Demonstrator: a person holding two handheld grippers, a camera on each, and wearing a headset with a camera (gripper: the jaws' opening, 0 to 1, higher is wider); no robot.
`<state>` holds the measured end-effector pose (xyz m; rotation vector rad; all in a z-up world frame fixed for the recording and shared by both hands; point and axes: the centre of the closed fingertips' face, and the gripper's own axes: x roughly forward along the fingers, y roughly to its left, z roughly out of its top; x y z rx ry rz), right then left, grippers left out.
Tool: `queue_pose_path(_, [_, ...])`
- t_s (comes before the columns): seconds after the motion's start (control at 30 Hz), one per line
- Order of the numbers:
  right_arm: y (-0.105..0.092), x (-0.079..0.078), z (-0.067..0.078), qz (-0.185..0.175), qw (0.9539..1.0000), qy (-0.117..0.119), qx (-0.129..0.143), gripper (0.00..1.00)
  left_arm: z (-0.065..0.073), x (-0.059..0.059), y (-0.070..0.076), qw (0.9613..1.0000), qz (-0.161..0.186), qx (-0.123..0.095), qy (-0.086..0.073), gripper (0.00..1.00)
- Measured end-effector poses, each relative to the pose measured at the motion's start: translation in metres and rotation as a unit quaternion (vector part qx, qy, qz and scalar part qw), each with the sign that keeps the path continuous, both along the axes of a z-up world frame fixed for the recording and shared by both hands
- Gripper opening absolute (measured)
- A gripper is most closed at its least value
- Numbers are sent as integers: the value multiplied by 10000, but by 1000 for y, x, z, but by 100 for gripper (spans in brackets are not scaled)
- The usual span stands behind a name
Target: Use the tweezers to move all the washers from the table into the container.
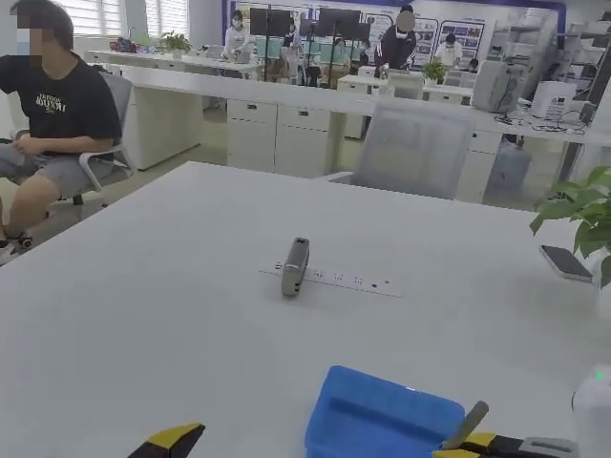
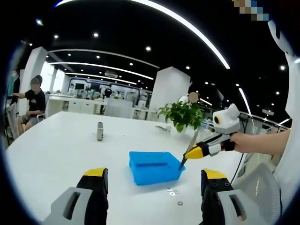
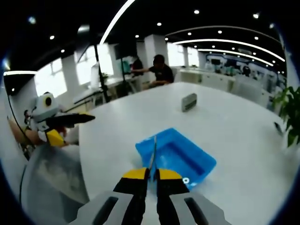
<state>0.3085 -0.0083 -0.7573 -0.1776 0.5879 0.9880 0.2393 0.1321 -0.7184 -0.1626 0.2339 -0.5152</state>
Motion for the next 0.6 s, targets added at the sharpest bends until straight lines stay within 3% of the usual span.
queue_pose_path(0.23, [6, -14, -20, 65, 9989, 434, 164, 3, -5, -1, -1, 9999, -51, 97, 87, 82])
queue_pose_path(0.43, [6, -19, -51, 68, 9966, 821, 69, 3, -11, -2, -2, 9995, -106, 210, 210, 79])
queue_pose_path(0.6, [7, -23, -59, 70, 9951, 977, 116, 3, -13, -2, -3, 9993, -122, 270, 236, 78])
